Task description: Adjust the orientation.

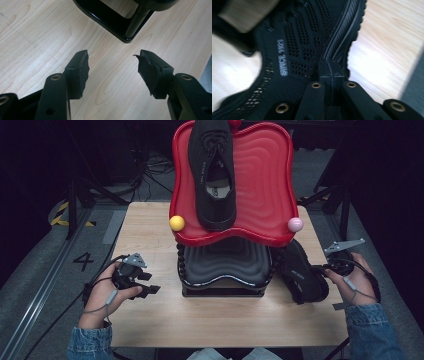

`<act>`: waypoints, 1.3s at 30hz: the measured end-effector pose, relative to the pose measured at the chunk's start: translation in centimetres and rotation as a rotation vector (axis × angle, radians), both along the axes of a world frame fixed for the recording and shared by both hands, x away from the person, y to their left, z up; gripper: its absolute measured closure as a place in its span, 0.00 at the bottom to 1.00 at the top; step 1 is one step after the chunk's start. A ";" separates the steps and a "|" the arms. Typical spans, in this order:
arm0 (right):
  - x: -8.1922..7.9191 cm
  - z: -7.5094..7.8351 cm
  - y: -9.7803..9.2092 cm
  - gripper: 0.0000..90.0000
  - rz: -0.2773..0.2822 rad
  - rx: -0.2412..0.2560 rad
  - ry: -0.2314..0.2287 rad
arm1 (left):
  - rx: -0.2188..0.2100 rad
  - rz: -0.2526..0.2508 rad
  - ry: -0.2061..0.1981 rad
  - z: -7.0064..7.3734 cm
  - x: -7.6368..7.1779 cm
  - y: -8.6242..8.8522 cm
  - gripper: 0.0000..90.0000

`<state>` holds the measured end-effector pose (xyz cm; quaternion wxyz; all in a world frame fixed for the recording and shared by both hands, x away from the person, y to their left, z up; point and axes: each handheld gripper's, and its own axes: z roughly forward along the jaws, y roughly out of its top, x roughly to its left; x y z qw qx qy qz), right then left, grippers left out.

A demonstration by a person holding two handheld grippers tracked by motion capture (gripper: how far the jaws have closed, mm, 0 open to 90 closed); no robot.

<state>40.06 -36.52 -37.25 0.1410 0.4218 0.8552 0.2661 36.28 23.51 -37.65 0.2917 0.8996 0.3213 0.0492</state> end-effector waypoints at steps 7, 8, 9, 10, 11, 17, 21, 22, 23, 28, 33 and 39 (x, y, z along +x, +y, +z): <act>-0.1 1.9 -2.7 1.00 -0.077 -0.026 -0.071 | 0.005 -0.010 0.010 0.1 0.4 -0.3 0.47; -0.4 2.4 -2.8 1.00 -0.075 -0.028 -0.083 | 0.003 -0.009 0.003 -0.1 0.5 -0.5 0.47; -0.6 2.8 -2.8 1.00 -0.073 -0.033 -0.090 | 0.006 -0.011 0.006 -0.1 0.5 -0.5 0.46; -0.9 3.1 -2.8 1.00 -0.063 -0.033 -0.088 | 0.009 -0.018 0.008 -0.1 0.6 -0.6 0.46; -1.2 3.4 -2.8 1.00 -0.047 -0.031 -0.073 | 0.007 -0.019 0.013 0.0 0.6 -0.7 0.46; -2.4 3.9 -2.8 0.84 -0.005 -0.029 -0.040 | 0.007 -0.028 0.011 0.0 0.7 -0.9 0.45; -2.7 3.4 -2.8 0.76 0.043 -0.075 0.029 | 0.006 -0.025 0.014 -0.1 0.7 -1.0 0.45; -2.6 3.2 -2.8 0.76 0.051 -0.099 0.036 | 0.006 -0.027 0.014 -0.1 0.7 -1.0 0.45; -2.5 3.0 -2.9 0.77 0.050 -0.121 0.044 | 0.005 -0.027 0.014 -0.2 0.7 -1.1 0.44; -2.0 2.4 -2.7 0.97 0.072 -0.161 0.080 | 0.004 -0.024 0.019 -0.2 0.7 -1.0 0.44; -2.7 2.5 -0.6 0.97 0.136 -0.056 0.135 | 0.007 -0.026 0.024 -0.4 0.8 -1.0 0.44; -4.9 2.4 2.0 0.97 0.261 0.011 0.194 | 0.006 -0.030 0.028 -0.4 0.8 -0.9 0.44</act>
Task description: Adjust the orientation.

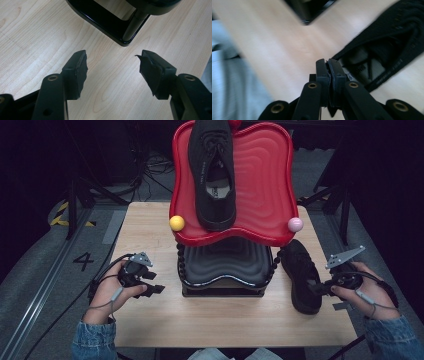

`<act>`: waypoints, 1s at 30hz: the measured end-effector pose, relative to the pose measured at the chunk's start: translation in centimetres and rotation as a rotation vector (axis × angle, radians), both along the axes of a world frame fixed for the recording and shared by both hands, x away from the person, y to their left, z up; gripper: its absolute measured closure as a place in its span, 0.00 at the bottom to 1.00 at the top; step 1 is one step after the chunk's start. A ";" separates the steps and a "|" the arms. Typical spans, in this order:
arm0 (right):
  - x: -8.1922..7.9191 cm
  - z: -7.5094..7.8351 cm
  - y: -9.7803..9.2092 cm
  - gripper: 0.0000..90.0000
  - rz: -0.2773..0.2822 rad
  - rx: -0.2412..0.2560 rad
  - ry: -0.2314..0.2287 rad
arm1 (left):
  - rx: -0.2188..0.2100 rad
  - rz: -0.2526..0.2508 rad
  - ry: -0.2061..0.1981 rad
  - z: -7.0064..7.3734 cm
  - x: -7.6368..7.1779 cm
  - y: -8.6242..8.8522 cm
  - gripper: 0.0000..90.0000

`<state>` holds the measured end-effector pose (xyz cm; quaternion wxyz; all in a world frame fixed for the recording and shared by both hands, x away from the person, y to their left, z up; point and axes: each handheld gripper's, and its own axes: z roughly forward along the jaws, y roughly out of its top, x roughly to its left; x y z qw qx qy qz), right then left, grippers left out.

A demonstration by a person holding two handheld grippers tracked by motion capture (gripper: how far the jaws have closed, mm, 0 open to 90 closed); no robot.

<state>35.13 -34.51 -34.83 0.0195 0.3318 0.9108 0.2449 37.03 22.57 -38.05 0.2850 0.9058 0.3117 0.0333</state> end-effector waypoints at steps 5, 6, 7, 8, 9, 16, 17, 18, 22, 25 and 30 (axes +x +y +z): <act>-1.0 -0.1 0.3 0.87 0.009 0.002 0.006 | 0.000 0.003 0.006 -0.2 0.1 -0.1 0.44; -1.0 -0.1 0.2 0.82 0.000 -0.001 0.006 | 0.001 -0.001 0.008 -0.2 0.0 -0.1 0.44; -0.8 -0.4 0.2 0.76 -0.009 -0.009 0.016 | 0.000 -0.001 0.007 -0.2 0.0 -0.1 0.43; -0.7 -0.6 0.2 0.73 -0.010 -0.013 0.027 | -0.010 0.000 0.004 -0.2 0.0 -0.1 0.43; -0.5 -1.0 0.3 0.72 -0.006 -0.022 0.041 | -0.008 0.001 0.003 -0.2 0.0 -0.1 0.43; 0.6 -4.0 1.3 0.73 0.030 -0.080 0.104 | -0.006 0.001 0.008 -0.2 0.0 -0.1 0.42; 0.7 -4.4 1.4 0.72 0.033 -0.083 0.118 | -0.004 -0.001 0.009 -0.3 0.1 -0.1 0.42; 0.7 -4.9 1.6 0.72 0.044 -0.081 0.135 | -0.007 -0.002 0.009 -0.3 0.1 -0.1 0.42; 0.8 -6.1 1.9 0.76 0.066 -0.086 0.146 | -0.001 -0.004 0.014 -0.4 0.2 0.0 0.41; 0.9 -6.1 1.8 0.86 0.082 -0.065 0.162 | -0.008 0.000 0.007 -0.4 0.2 0.1 0.41; 1.0 -6.2 1.9 0.91 0.073 -0.055 0.191 | -0.014 0.008 0.005 -0.3 0.1 0.3 0.41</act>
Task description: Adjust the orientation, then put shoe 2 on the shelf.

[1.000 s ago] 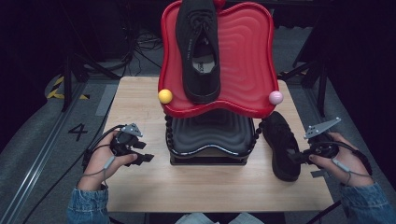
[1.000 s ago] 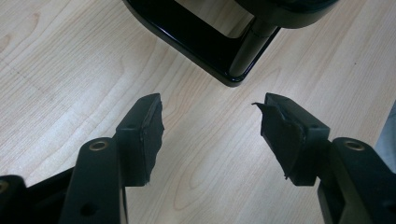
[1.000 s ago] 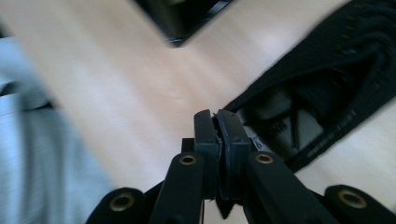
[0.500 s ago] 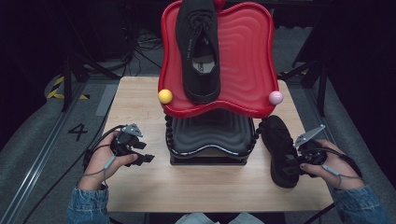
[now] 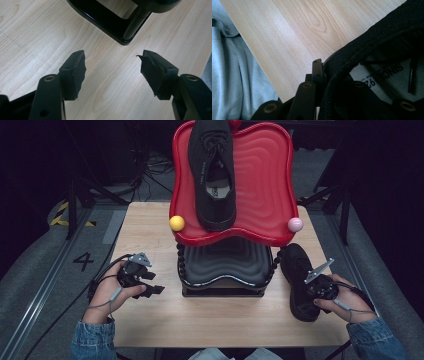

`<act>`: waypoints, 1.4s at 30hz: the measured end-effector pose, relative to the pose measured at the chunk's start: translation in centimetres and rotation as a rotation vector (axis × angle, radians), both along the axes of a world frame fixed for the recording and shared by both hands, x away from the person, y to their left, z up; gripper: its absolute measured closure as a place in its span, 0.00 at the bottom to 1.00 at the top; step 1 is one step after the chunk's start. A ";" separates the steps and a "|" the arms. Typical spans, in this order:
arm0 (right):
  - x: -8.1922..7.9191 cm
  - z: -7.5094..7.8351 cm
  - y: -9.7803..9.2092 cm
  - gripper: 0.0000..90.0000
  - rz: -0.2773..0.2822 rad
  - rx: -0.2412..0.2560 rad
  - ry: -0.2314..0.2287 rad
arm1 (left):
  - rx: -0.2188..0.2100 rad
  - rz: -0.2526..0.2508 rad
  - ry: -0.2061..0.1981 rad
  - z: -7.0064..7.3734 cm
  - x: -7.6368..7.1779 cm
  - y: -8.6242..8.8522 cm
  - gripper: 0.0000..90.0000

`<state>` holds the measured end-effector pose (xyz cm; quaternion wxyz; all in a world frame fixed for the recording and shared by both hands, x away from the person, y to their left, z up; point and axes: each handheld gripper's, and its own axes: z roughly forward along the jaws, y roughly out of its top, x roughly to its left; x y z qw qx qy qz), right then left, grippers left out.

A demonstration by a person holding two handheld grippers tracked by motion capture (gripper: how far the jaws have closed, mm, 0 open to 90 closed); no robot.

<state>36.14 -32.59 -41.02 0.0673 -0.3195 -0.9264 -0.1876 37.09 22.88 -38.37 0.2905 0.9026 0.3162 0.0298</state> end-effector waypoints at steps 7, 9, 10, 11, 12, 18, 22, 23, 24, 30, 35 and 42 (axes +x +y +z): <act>-0.1 0.0 0.1 0.91 -0.006 0.000 0.002 | 0.000 0.000 -0.002 0.0 0.0 0.0 0.41; -0.2 -0.1 0.1 0.92 -0.011 -0.003 0.003 | -0.001 0.001 -0.001 0.1 0.0 0.0 0.41; -0.2 -0.1 0.2 0.93 -0.014 -0.004 0.005 | -0.003 0.003 0.000 0.1 -0.1 0.0 0.41; -0.3 -0.1 0.2 0.93 -0.019 -0.003 0.008 | -0.003 0.003 -0.001 0.1 -0.1 0.0 0.41; -0.4 -0.1 0.2 0.94 -0.019 -0.001 0.005 | -0.004 0.002 -0.001 0.1 -0.1 0.0 0.41; -0.3 0.1 0.0 0.97 -0.028 0.003 -0.020 | -0.007 0.007 -0.005 0.1 -0.1 0.2 0.41; -0.2 0.4 0.2 0.98 -0.042 0.008 -0.031 | -0.010 0.007 -0.006 0.2 -0.1 0.3 0.41; -0.2 0.6 0.2 0.98 -0.048 0.018 -0.036 | -0.007 0.011 -0.004 0.2 -0.1 0.3 0.41; -0.1 0.9 0.1 0.98 -0.056 0.029 -0.036 | -0.007 0.012 -0.005 0.2 -0.1 0.3 0.41; -0.1 2.9 0.1 0.97 -0.071 0.043 -0.039 | -0.009 0.007 -0.005 0.2 -0.2 0.3 0.41; -0.2 5.3 0.3 0.97 -0.070 0.036 -0.087 | -0.007 0.009 -0.012 0.3 -0.3 0.3 0.41; -0.1 8.8 1.0 0.97 -0.054 0.039 -0.102 | -0.011 0.012 -0.013 0.6 -0.6 0.5 0.41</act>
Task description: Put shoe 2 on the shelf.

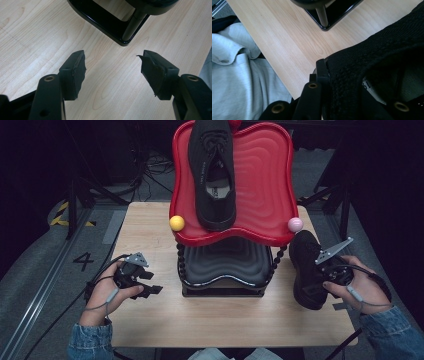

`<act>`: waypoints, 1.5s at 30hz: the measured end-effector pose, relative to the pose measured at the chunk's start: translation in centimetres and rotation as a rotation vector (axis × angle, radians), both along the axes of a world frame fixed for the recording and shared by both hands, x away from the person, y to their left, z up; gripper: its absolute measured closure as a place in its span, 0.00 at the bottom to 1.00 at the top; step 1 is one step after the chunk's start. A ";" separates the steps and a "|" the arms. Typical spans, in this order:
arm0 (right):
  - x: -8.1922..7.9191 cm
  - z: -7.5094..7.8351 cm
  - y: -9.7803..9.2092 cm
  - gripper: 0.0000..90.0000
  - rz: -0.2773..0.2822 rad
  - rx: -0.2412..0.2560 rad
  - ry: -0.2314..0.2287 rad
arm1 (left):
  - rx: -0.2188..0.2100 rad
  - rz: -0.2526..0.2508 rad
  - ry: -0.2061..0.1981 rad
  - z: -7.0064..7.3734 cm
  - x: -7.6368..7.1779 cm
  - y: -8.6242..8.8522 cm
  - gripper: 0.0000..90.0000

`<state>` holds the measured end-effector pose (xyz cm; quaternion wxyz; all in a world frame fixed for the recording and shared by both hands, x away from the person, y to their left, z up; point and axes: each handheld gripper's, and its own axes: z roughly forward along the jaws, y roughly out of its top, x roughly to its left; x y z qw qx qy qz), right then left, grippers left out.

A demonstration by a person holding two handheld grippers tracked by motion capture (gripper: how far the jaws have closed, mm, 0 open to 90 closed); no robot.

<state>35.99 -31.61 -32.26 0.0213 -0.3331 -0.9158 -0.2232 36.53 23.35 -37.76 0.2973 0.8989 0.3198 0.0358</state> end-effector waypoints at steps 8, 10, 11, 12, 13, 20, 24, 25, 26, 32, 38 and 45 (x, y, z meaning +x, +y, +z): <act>-0.1 3.4 0.6 0.97 0.020 -0.018 -0.035 | -0.026 0.010 0.008 0.0 -0.1 0.1 0.40; -0.2 4.2 0.7 0.97 0.024 -0.019 -0.039 | -0.031 0.012 0.013 0.0 -0.1 0.1 0.39; -0.2 5.0 0.8 0.97 0.028 -0.016 -0.044 | -0.034 0.013 0.015 0.0 -0.1 0.1 0.39; -0.2 5.0 0.8 0.97 0.028 -0.016 -0.044 | -0.030 0.010 0.014 0.0 -0.1 0.1 0.39; -0.2 5.4 0.8 0.97 0.028 -0.016 -0.046 | -0.025 0.011 0.013 0.0 -0.1 0.1 0.39; -0.2 8.6 1.0 0.97 0.028 -0.033 -0.091 | -0.018 0.020 0.022 -0.1 -0.2 -0.1 0.38; -0.2 10.6 1.1 0.97 0.029 -0.033 -0.109 | -0.012 0.016 0.020 -0.2 -0.2 -0.1 0.38; -0.2 10.9 1.1 0.97 0.029 -0.031 -0.112 | -0.014 0.019 0.024 -0.2 -0.2 -0.1 0.37; -0.2 11.4 1.1 0.97 0.030 -0.028 -0.116 | -0.014 0.027 0.021 -0.2 -0.1 0.0 0.37; -0.1 13.5 1.0 0.97 0.028 -0.022 -0.144 | -0.002 0.043 0.050 -0.5 -0.1 0.2 0.36; -0.1 15.2 1.1 0.97 0.028 -0.021 -0.160 | 0.003 0.038 0.041 -0.5 -0.1 0.1 0.35; 0.0 17.3 1.2 0.97 0.029 -0.015 -0.190 | 0.020 0.044 0.076 -0.6 -0.1 0.1 0.35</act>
